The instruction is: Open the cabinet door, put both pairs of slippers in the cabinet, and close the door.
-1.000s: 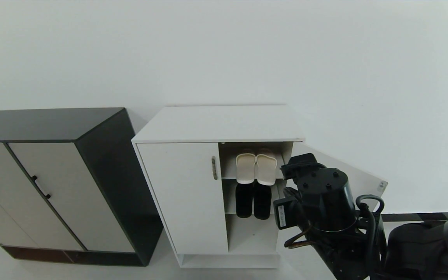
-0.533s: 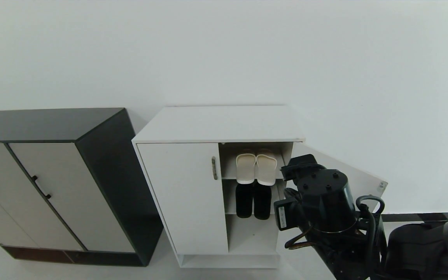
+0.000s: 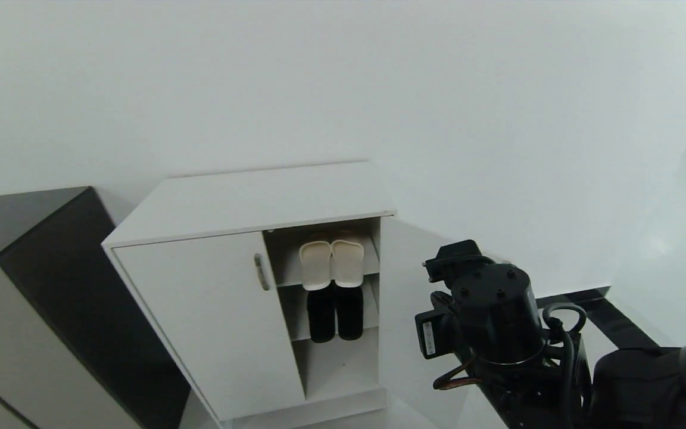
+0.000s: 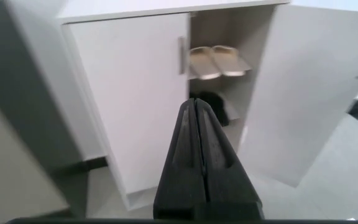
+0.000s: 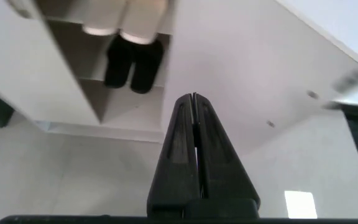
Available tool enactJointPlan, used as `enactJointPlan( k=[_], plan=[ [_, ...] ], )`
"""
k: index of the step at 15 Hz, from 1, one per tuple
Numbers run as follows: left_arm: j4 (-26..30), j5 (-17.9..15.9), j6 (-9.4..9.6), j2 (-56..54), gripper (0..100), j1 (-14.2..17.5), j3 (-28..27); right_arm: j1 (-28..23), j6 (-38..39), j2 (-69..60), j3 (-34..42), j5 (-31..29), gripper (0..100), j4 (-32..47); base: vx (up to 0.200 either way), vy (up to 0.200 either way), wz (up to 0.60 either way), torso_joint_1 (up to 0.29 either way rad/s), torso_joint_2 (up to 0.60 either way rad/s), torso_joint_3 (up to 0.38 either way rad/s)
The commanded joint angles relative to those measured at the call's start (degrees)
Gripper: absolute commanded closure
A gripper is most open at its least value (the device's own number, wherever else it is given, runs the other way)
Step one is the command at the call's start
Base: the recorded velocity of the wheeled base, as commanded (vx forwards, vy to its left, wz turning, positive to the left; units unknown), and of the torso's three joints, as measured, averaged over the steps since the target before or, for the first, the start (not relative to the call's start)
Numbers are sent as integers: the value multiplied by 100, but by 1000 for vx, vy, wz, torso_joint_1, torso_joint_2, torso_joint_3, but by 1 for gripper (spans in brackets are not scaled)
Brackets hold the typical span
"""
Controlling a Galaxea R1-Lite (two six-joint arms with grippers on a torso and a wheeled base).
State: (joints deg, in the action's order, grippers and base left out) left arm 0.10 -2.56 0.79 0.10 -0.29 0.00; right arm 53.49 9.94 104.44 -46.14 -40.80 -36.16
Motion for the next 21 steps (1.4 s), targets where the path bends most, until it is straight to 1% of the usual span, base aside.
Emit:
enactJointPlan(
  k=[1,3,6,9,10,11,13,16,18,21],
  plan=[
    [-1,-8,0,-1,100,3,0,-67,0,7,-26,2,100,-5,0,0,0,0,0,0],
    [-1,1,-9,-1,100,3,0,-313,0,-11,-97,2,100,-14,0,0,0,0,0,0],
    [-1,-8,0,-1,100,3,0,-884,17,94,-870,81,100,65,0,0,0,0,0,0],
    [-1,-8,0,-1,100,3,0,-1078,35,112,-1459,178,100,531,0,0,0,0,0,0],
    [-1,-8,0,-1,100,3,0,-1078,35,112,-1459,178,100,531,0,0,0,0,0,0],
    [-1,-8,9,-1,100,3,0,-1333,35,217,-1661,406,100,557,-200,0,0,-2,2,2],
    [-1,-16,9,-1,100,3,0,-1508,44,384,-1688,433,100,540,-200,0,0,7,7,2],
    [-1,-16,26,-1,100,3,0,-1719,96,674,-1863,732,100,460,0,0,0,0,0,0],
    [-1,-16,17,-1,100,3,0,-1798,255,894,-2092,732,100,469,0,0,0,0,0,0],
    [-1,-16,9,-1,100,3,0,-2009,281,1175,-2382,732,100,487,0,0,0,0,0,0]
  ],
)
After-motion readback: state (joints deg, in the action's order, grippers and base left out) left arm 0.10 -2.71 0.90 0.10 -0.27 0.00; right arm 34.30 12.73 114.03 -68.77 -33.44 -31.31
